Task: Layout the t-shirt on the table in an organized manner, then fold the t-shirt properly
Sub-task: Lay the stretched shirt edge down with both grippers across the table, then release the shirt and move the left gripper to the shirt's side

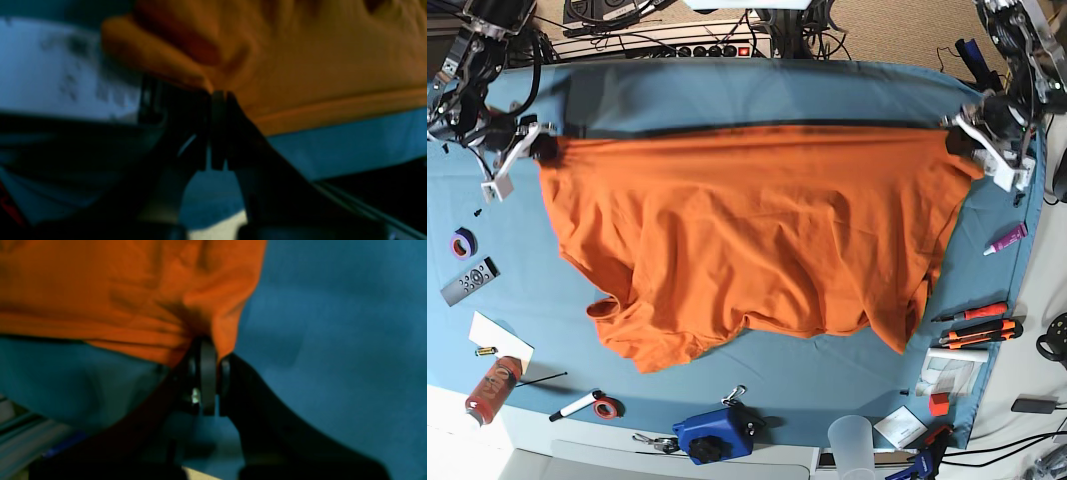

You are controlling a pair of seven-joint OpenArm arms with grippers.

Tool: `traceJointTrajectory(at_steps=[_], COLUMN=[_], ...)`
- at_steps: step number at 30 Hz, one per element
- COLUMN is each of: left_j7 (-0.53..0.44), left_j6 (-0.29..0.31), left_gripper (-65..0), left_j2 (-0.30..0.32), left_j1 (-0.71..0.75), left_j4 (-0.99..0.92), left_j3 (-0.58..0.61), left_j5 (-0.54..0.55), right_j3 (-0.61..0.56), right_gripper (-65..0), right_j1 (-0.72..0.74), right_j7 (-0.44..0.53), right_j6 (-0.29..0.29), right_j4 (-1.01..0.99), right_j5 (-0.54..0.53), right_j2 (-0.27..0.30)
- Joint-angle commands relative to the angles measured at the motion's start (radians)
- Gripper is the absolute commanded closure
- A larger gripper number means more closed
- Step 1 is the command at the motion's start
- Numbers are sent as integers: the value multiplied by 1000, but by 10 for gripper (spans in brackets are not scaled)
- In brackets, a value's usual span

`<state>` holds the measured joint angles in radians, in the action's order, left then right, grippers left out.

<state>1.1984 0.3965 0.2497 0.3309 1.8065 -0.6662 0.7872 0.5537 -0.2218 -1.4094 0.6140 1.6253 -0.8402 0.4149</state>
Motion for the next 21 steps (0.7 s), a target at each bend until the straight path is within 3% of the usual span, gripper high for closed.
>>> traceJointTrajectory(at_steps=[1, 3, 6, 8, 15, 21], left_j7=[-13, -13, -13, -13, -19, -143], left_j6=[-2, 11, 16, 16, 36, 35], left_gripper=[0, -19, -232, -300, -305, -303], left_j2=[16, 17, 18, 32, 51, 12], left_j1=[8, 16, 18, 18, -29, -151], left_j4=[17, 17, 18, 21, 164, 174], left_j3=[-10, -11, -11, -11, -11, -10], left_j5=[0, 0, 3, 43, 137, 97], right_j3=[11, 11, 11, 11, 11, 11], right_gripper=[0, 0, 0, 0, 0, 0], right_j1=[-1, -3, -2, -2, -2, -2], right_j7=[20, 24, 31, 31, 31, 33], right_j6=[-1, -1, -1, 0, -1, -1], right_j4=[18, 18, 18, 18, 18, 18], right_j5=[11, 11, 11, 11, 11, 11], right_j2=[26, 26, 26, 26, 25, 25])
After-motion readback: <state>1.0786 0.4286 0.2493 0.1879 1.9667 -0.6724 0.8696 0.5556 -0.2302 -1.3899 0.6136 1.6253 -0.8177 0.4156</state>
